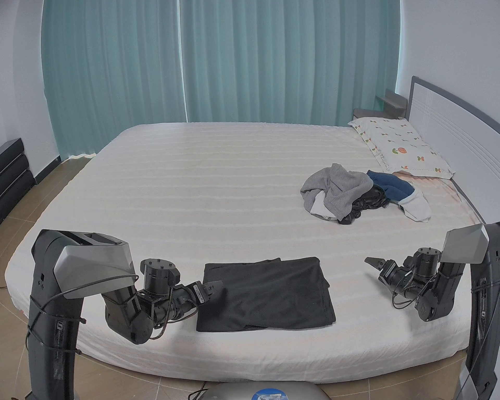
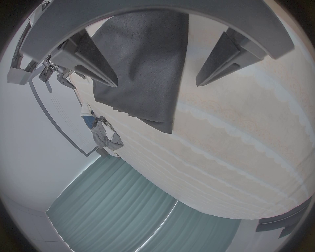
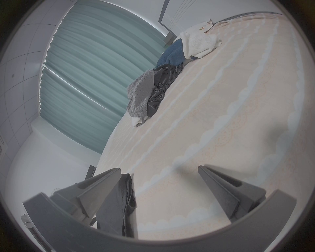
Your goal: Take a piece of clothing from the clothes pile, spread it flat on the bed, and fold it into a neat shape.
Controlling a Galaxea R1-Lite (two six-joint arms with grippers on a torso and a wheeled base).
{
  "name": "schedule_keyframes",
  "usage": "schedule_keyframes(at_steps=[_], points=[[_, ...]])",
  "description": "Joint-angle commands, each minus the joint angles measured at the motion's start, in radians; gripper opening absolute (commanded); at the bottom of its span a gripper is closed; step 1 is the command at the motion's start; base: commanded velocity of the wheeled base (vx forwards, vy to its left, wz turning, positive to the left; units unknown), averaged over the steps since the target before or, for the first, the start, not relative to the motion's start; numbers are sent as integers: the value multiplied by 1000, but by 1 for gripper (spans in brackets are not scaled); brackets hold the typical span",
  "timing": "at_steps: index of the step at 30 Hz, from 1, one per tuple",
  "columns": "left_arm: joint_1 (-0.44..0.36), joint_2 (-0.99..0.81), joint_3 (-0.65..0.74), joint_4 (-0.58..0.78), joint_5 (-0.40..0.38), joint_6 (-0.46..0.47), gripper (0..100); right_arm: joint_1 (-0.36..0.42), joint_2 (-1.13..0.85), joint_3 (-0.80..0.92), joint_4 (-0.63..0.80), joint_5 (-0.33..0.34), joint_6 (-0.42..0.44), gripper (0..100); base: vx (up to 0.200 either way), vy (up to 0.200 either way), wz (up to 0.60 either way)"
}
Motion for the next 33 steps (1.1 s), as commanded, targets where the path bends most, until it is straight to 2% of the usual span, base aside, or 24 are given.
schedule_keyframes(at_steps=[1,13,14,33], points=[[-16,9,-14,7,-1,0,100,1,7,-2,-1,1,0,100,0,0,0],[-17,20,-26,9,1,0,100,2,7,-2,-1,-1,-1,100,0,0,0],[-17,20,-26,9,1,0,0,2,7,-2,-1,-1,-1,100,0,0,0],[-16,14,-17,1,12,-8,0,2,7,-2,-1,-1,-1,100,0,0,0]])
